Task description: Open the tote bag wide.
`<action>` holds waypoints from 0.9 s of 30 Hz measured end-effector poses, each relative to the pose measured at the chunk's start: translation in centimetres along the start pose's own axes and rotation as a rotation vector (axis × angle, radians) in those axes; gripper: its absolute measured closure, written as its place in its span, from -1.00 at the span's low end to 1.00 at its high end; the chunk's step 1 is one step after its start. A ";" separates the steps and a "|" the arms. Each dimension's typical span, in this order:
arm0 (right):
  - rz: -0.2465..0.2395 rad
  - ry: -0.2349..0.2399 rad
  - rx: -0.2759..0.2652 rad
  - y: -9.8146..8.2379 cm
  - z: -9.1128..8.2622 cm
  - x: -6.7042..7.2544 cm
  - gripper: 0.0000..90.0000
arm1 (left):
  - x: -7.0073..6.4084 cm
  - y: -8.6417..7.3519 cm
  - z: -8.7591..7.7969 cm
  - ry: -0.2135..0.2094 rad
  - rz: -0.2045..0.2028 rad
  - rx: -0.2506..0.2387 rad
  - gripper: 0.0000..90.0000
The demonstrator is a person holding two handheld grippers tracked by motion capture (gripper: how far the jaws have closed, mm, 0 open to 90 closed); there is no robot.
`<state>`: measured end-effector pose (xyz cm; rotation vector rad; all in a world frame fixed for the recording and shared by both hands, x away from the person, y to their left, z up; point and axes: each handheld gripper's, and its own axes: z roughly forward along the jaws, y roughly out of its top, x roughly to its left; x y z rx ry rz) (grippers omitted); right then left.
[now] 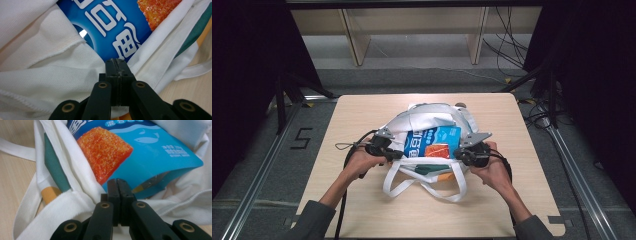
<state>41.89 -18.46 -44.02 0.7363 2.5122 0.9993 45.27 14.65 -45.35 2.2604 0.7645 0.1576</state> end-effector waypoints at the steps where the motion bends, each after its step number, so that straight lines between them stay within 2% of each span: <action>1: -0.012 -0.014 0.010 0.2 0.2 0.2 1.00 | 0.0 0.0 0.0 0.000 0.000 0.000 0.97; 2: -0.012 -0.014 0.010 0.2 0.2 0.2 1.00 | 0.0 0.0 0.0 0.004 -0.005 -0.006 0.97; 3: -0.007 -0.009 0.005 0.3 0.1 0.3 1.00 | -0.2 0.3 -0.2 0.023 -0.016 -0.043 0.95; 4: -0.007 -0.009 0.005 0.3 0.1 0.3 1.00 | -0.2 0.3 -0.2 0.023 -0.016 -0.043 0.92; 6: 0.006 0.005 -0.008 0.3 -0.5 0.0 1.00 | -0.2 0.7 -0.9 0.039 -0.017 -0.086 0.89; 7: 0.006 0.012 -0.026 0.2 -0.8 -0.2 1.00 | -0.3 1.0 -1.3 0.061 -0.030 -0.116 0.87; 8: 0.013 0.003 -0.040 0.2 -1.2 -0.3 1.00 | -0.4 1.1 -1.6 0.064 -0.043 -0.146 0.86; 9: -0.004 -0.009 -0.054 0.3 -1.5 -0.4 1.00 | -0.3 1.2 -1.9 0.066 -0.038 -0.144 0.86; 10: -0.006 -0.017 -0.060 0.3 -1.6 -0.4 1.00 | -0.4 1.3 -2.1 0.061 -0.061 -0.182 0.86; 11: 0.000 -0.015 -0.063 0.3 -1.9 -0.4 1.00 | -0.3 1.3 -2.3 0.054 -0.068 -0.193 0.85; 13: -0.001 -0.026 -0.082 0.4 -2.2 -0.5 0.99 | -0.5 1.4 -2.6 0.063 -0.083 -0.212 0.82; 15: 0.003 -0.021 -0.079 0.4 -2.3 -0.5 0.98 | -0.4 1.4 -2.7 0.053 -0.081 -0.216 0.80; 16: -0.001 -0.030 -0.084 0.5 -2.3 -0.5 0.97 | -0.5 1.3 -2.9 0.062 -0.080 -0.210 0.79; 18: -0.004 -0.031 -0.099 0.6 -2.6 -0.4 0.94 | -0.7 1.3 -3.1 0.044 -0.101 -0.240 0.74; 20: -0.001 -0.030 -0.105 0.7 -2.7 -0.4 0.94 | -0.8 1.2 -3.2 0.038 -0.107 -0.248 0.73; 21: -0.007 -0.034 -0.107 0.7 -2.9 -0.4 0.92 | -1.0 1.2 -3.3 0.033 -0.111 -0.253 0.70; 25: 0.018 -0.042 -0.133 0.7 -3.3 -0.6 0.86 | -1.5 1.0 -4.1 0.028 -0.125 -0.300 0.53; 27: 0.019 -0.044 -0.138 0.7 -3.5 -0.6 0.82 | -1.7 1.0 -4.3 0.030 -0.120 -0.295 0.46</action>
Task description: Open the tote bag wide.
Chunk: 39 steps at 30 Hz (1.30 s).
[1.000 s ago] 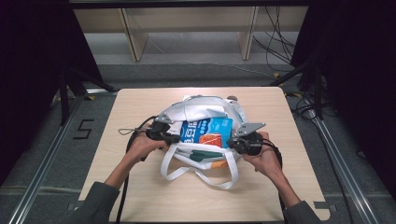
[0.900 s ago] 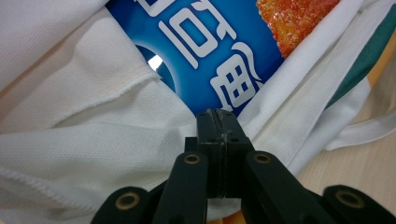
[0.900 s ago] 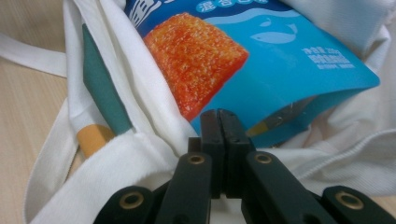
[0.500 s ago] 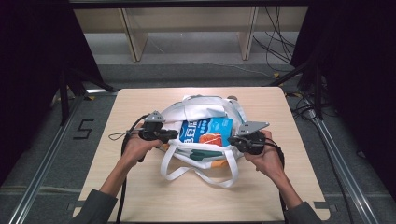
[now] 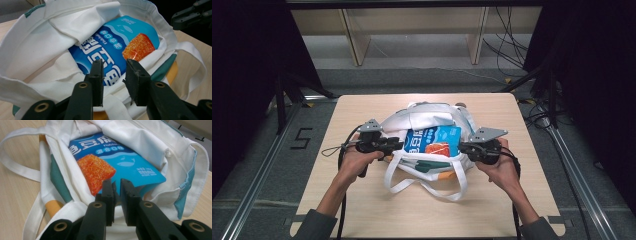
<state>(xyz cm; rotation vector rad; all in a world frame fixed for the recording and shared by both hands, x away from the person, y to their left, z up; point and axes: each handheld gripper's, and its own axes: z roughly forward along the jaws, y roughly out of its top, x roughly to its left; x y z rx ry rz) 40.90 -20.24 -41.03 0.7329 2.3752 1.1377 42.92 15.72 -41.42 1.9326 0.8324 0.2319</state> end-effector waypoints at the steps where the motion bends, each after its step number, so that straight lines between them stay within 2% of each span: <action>1: 0.002 0.003 0.002 0.0 -0.2 0.0 0.80 | 0.0 0.0 -0.1 -0.005 0.004 -0.002 0.45; 2: 0.021 -0.002 -0.001 0.0 -0.3 0.1 0.79 | -0.1 0.0 -0.1 0.001 0.004 -0.012 0.43; 4: 0.008 -0.004 -0.012 0.0 -0.4 -0.1 0.76 | -0.2 0.0 -0.3 -0.007 0.001 -0.002 0.36; 6: 0.027 -0.010 -0.023 -0.1 -0.6 -0.2 0.72 | -0.3 -0.1 -0.4 -0.003 0.007 -0.002 0.32; 8: 0.017 -0.012 -0.023 -0.1 -0.8 -0.2 0.71 | -0.3 -0.2 -0.6 -0.005 0.005 -0.004 0.30; 9: 0.034 -0.014 -0.031 -0.1 -0.9 -0.1 0.69 | -0.3 -0.2 -0.7 0.001 0.001 -0.010 0.27; 12: 0.030 -0.013 -0.023 -0.1 -1.2 -0.2 0.67 | -0.3 -0.4 -1.0 -0.006 -0.004 -0.012 0.23; 15: 0.019 -0.010 -0.039 -0.1 -1.1 -0.2 0.66 | -0.5 -0.5 -1.3 -0.006 -0.001 -0.007 0.19; 21: 0.020 -0.008 -0.039 -0.1 -1.4 0.0 0.63 | -0.8 -0.7 -1.8 -0.008 -0.002 -0.014 0.13; 22: 0.025 -0.007 -0.038 -0.1 -1.4 0.0 0.63 | -0.9 -0.8 -1.8 0.003 -0.004 -0.022 0.12; 23: 0.028 -0.004 -0.041 -0.1 -1.5 0.0 0.62 | -0.8 -0.7 -1.9 -0.008 -0.001 -0.015 0.10; 25: 0.045 -0.011 -0.036 -0.2 -1.6 0.2 0.61 | -0.9 -0.8 -2.0 -0.002 -0.002 -0.020 0.08; 30: 0.035 -0.012 -0.049 -0.4 -1.6 0.1 0.58 | -1.1 -0.9 -2.0 0.002 -0.008 -0.026 0.02; 31: 0.033 -0.005 -0.038 -0.4 -1.7 0.0 0.58 | -1.1 -0.9 -2.0 -0.005 -0.007 -0.019 0.01; 34: 0.034 -0.012 -0.044 -0.5 -1.9 -0.1 0.54 | -1.3 -1.0 -2.1 -0.026 0.006 -0.015 0.02; 37: 0.055 -0.016 -0.047 -0.7 -2.1 0.0 0.52 | -1.7 -1.0 -2.4 -0.015 0.013 -0.016 0.00; 39: 0.043 -0.005 -0.041 -0.7 -2.2 -0.1 0.49 | -1.9 -1.1 -2.5 -0.025 0.019 -0.014 -0.01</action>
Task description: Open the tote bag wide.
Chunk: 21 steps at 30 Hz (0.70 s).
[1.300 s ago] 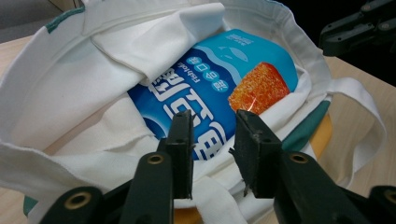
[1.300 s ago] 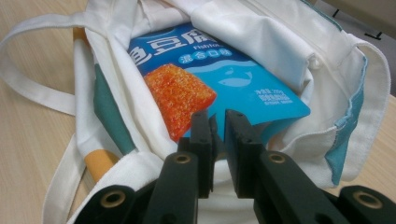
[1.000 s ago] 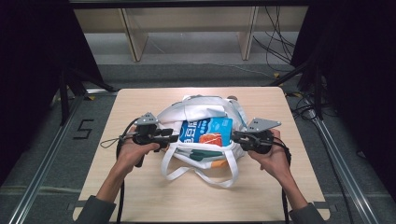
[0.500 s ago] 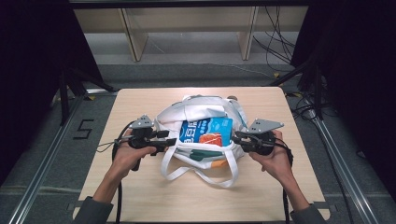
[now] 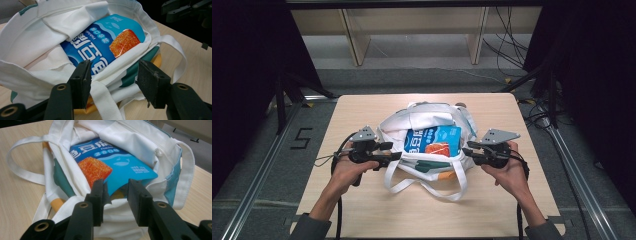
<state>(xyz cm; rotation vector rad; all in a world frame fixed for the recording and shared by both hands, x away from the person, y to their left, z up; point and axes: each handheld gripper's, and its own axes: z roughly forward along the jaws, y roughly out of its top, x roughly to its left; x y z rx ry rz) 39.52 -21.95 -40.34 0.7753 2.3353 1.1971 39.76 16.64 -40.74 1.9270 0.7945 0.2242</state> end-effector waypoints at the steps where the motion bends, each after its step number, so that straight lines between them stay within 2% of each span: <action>1: 0.002 0.003 -0.003 0.0 0.0 0.0 0.47 | -0.1 -0.1 -0.1 -0.009 0.008 -0.004 -0.01; 2: -0.005 -0.008 -0.007 0.0 -0.1 0.0 0.45 | -0.3 -0.1 -0.1 -0.003 0.007 -0.012 -0.01; 3: 0.006 -0.012 -0.006 -0.1 -0.2 0.0 0.43 | -0.3 -0.1 -0.2 -0.015 0.012 -0.006 -0.02; 4: 0.017 -0.017 -0.013 -0.1 -0.2 0.1 0.41 | -0.5 -0.1 -0.4 -0.004 0.009 -0.013 -0.03; 5: 0.016 0.000 -0.004 -0.1 -0.3 0.1 0.40 | -0.5 -0.1 -0.5 -0.014 0.015 -0.007 -0.05; 7: 0.011 -0.004 -0.006 -0.1 -0.4 0.1 0.37 | -0.7 -0.1 -0.7 -0.009 0.021 -0.014 -0.05; 8: 0.025 -0.016 -0.008 -0.2 -0.5 0.2 0.35 | -0.7 -0.2 -0.8 -0.014 0.022 -0.012 -0.05; 10: 0.012 -0.008 -0.012 -0.3 -0.5 0.1 0.33 | -0.9 -0.3 -1.0 -0.020 0.024 -0.007 -0.08; 13: 0.020 -0.011 -0.010 -0.4 -0.7 0.1 0.28 | -0.9 -0.5 -1.1 -0.021 0.027 -0.002 -0.13; 15: 0.023 -0.031 -0.031 -0.6 -0.7 0.0 0.27 | -0.9 -0.7 -1.2 -0.025 0.019 0.000 -0.13; 16: 0.030 -0.019 -0.015 -0.6 -0.8 0.1 0.23 | -0.9 -0.7 -1.3 -0.021 0.021 0.000 -0.15; 18: 0.023 -0.012 -0.018 -0.6 -0.8 0.1 0.21 | -1.1 -0.8 -1.3 -0.017 0.013 -0.007 -0.19; 20: 0.029 -0.030 -0.019 -0.8 -1.0 0.2 0.20 | -1.0 -1.0 -1.3 -0.023 0.023 0.005 -0.20; 21: 0.037 -0.019 -0.011 -0.9 -1.1 0.3 0.19 | -0.9 -1.1 -1.4 -0.038 0.030 0.007 -0.22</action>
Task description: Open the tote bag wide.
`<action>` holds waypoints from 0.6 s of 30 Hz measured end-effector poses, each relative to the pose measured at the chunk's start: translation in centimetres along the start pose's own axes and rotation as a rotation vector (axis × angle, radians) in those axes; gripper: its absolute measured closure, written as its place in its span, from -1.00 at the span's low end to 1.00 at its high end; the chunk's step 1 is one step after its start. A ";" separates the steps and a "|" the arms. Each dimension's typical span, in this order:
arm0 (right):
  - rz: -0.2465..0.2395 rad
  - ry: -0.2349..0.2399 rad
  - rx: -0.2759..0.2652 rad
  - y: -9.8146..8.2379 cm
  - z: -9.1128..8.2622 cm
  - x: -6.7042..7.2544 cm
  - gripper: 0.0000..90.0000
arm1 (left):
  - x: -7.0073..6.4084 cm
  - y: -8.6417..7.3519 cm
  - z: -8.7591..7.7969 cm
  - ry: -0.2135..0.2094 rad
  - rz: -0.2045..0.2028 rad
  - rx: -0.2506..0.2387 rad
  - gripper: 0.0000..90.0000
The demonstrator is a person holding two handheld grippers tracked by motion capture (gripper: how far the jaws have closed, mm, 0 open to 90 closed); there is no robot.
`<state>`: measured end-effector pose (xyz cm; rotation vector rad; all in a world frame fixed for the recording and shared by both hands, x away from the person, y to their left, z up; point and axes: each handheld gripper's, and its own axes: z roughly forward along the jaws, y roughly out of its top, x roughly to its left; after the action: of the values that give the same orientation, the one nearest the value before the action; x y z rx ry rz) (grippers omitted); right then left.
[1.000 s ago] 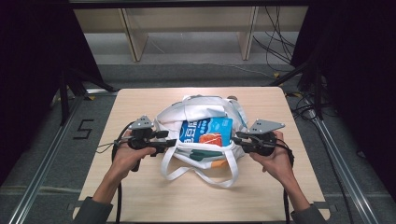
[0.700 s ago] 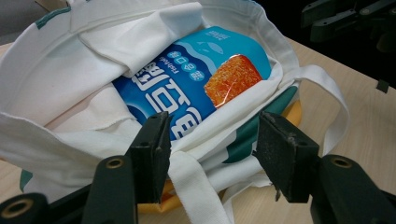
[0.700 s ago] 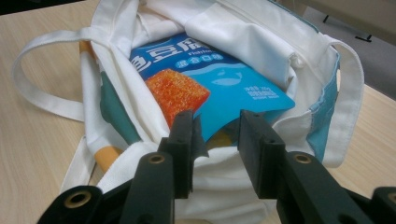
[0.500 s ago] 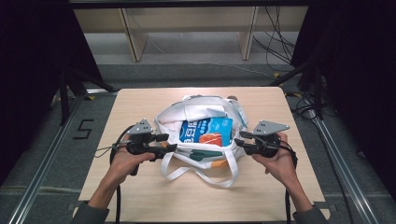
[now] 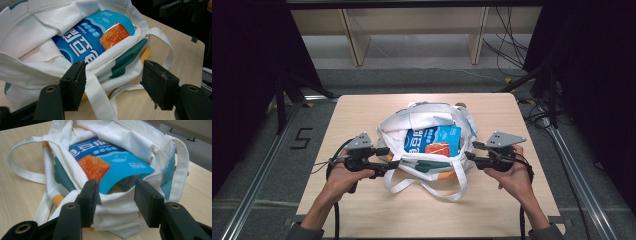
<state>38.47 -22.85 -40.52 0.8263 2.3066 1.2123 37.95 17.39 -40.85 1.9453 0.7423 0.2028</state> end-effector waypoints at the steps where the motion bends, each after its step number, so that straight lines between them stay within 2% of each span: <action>1: -0.010 -0.008 -0.007 0.0 0.0 0.0 0.17 | 0.0 -0.1 0.0 0.001 -0.003 -0.006 -0.24; 2: -0.009 -0.010 -0.006 -0.1 -0.1 0.0 0.16 | 0.0 -0.2 -0.1 0.005 -0.008 0.008 -0.25; 3: 0.016 -0.005 0.001 -0.2 -0.2 0.3 0.14 | 0.0 -0.3 -0.1 0.006 -0.009 0.008 -0.27; 4: -0.006 -0.012 -0.002 -0.2 -0.3 0.1 0.12 | -0.1 -0.3 -0.1 0.007 -0.012 0.005 -0.28; 9: 0.005 -0.007 0.000 -0.6 -0.5 0.3 0.05 | -0.6 -0.5 -0.2 0.006 0.002 -0.006 -0.32; 10: 0.002 -0.016 -0.005 -0.7 -0.6 0.3 0.04 | -0.7 -0.5 -0.2 0.016 0.007 -0.001 -0.32; 11: -0.002 -0.026 -0.014 -0.7 -0.6 0.3 0.04 | -0.8 -0.7 -0.2 0.009 0.001 -0.005 -0.33; 12: 0.011 -0.015 0.000 -0.8 -0.8 0.4 0.03 | -0.9 -0.8 -0.3 0.012 0.008 0.005 -0.34; 13: 0.004 -0.013 -0.002 -0.9 -0.8 0.3 0.02 | -1.0 -0.9 -0.2 0.015 0.011 -0.005 -0.34; 14: 0.005 -0.022 -0.006 -1.0 -0.9 0.3 0.02 | -1.1 -1.0 -0.3 0.012 0.018 0.006 -0.34; 15: 0.004 -0.010 -0.004 -1.1 -0.9 0.3 0.01 | -1.2 -1.1 -0.3 0.005 0.016 -0.001 -0.34; 16: 0.029 -0.022 0.003 -1.2 -1.1 0.5 0.00 | -1.3 -1.1 -0.3 0.011 0.009 -0.002 -0.34; 17: -0.001 -0.022 -0.005 -1.2 -1.1 0.3 -0.02 | -1.5 -1.2 -0.4 0.023 0.008 -0.004 -0.34; 18: 0.017 -0.026 0.000 -1.4 -1.1 0.4 -0.04 | -1.5 -1.2 -0.5 0.027 0.017 0.002 -0.34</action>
<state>37.05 -23.85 -41.07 0.8578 2.2832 1.2020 36.07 17.27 -41.40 1.9552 0.7439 0.2387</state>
